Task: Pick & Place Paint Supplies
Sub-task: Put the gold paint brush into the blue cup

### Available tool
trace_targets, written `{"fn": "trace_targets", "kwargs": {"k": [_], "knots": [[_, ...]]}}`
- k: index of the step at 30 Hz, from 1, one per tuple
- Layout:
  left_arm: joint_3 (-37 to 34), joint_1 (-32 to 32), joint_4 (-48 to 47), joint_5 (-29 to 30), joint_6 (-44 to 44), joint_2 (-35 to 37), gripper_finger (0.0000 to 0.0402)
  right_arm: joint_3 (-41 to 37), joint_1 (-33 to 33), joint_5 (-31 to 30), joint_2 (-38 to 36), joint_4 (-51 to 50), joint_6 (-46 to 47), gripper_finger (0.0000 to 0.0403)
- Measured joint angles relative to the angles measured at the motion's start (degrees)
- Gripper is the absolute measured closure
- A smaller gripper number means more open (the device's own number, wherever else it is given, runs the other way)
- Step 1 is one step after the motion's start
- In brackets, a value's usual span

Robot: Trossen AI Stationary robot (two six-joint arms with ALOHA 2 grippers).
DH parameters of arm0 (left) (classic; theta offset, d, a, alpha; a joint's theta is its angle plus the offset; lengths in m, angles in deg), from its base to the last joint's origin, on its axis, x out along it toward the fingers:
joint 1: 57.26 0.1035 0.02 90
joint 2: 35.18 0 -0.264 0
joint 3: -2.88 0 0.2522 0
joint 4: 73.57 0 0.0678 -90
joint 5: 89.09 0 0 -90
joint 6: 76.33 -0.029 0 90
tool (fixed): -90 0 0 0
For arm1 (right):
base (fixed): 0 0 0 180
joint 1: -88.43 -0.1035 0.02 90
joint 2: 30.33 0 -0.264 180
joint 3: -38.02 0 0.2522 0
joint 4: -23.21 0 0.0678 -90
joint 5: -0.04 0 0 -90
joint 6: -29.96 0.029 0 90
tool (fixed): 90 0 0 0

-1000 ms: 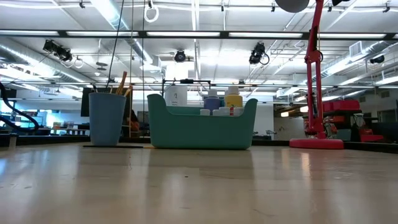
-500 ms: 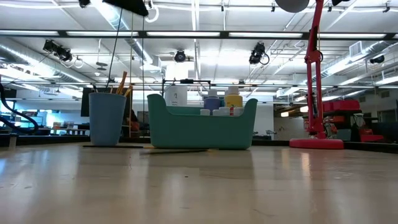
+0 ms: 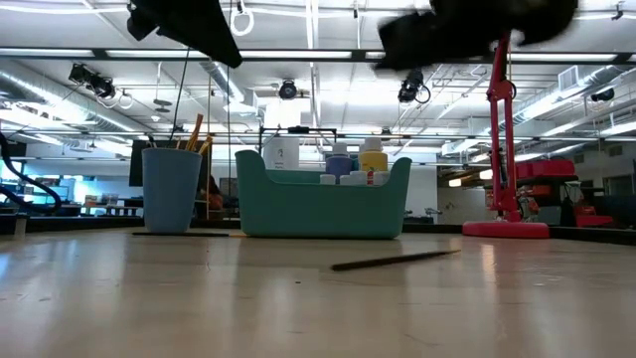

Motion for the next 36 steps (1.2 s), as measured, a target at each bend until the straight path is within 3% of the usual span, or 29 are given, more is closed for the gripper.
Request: {"fn": "trace_targets", "kwargs": {"k": [2, 4, 8, 11, 13, 17, 21, 24, 30, 36], "knots": [[0.10, -0.77, 0.60, 0.10, 0.31, 0.03, 0.0387, -1.15, 0.08, 4.45, 0.00, -6.81, 4.97, 0.0275], [0.06, -1.41, 0.96, 0.65, 0.40, 0.03, 0.0389, -4.91, -0.42, 10.99, 0.00, -6.39, 9.01, 0.0275], [0.06, -2.43, 1.76, 2.03, 1.29, 0.04, 0.0390, -18.28, -2.84, 17.33, 1.63, 17.91, 17.28, 0.0275], [0.06, -2.66, 3.78, 2.14, 1.14, 0.03, 0.0387, -26.55, -5.87, 15.04, 5.40, 36.35, 19.74, 0.0275], [0.06, -2.70, 4.92, 2.23, -0.34, 0.05, 0.0387, -29.00, -7.71, 11.58, 8.41, 40.29, 17.89, 0.0275], [0.06, -2.70, 7.59, 2.26, -2.20, 0.06, 0.0389, -26.75, -11.25, 11.51, 16.85, 41.13, 23.12, 0.0275], [0.06, -2.70, 8.14, 2.19, -3.56, 0.06, 0.0391, -19.76, -15.28, 11.31, 25.06, 38.33, 22.13, 0.0275], [0.06, -2.70, 8.28, 2.19, -4.62, 0.06, 0.0390, -14.50, -16.60, 8.67, 26.89, 30.33, 24.08, 0.0276], [0.06, -2.68, 8.52, 1.98, -5.84, 0.06, 0.0388, -12.98, -17.66, 4.36, 27.21, 27.97, 28.84, 0.0283], [0.06, -2.68, 8.64, 1.99, -5.83, 0.06, 0.0391, -13.01, -18.17, 2.82, 26.92, 27.49, 32.66, 0.0343]]}}
